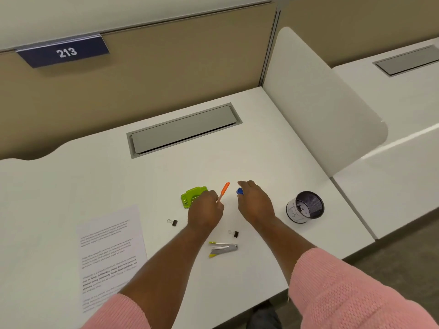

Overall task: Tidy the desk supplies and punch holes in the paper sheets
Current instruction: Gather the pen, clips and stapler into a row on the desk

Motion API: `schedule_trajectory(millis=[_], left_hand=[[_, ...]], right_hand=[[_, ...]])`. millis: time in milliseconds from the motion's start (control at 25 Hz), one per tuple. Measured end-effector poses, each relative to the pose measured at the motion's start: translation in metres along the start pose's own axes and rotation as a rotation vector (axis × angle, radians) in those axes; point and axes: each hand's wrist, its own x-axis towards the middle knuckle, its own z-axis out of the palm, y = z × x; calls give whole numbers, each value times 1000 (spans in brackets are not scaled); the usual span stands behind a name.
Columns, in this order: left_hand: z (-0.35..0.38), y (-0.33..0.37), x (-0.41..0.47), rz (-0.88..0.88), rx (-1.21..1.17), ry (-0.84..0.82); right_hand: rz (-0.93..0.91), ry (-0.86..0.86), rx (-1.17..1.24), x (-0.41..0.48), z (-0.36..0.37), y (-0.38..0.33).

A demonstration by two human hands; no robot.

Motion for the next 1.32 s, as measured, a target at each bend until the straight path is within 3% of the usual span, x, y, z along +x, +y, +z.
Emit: schedule_trajectory(millis=[280, 600, 920, 1320], left_hand=[[44, 73, 56, -153, -51, -40], [102, 133, 110, -353, -208, -185], [127, 172, 146, -262, -257, -171], [116, 158, 130, -141, -232, -203]], right_hand=[[24, -18, 37, 81, -28, 53], [148, -216, -15, 144, -32, 128], [95, -224, -23, 170, -34, 145], [85, -192, 16, 152, -47, 140]])
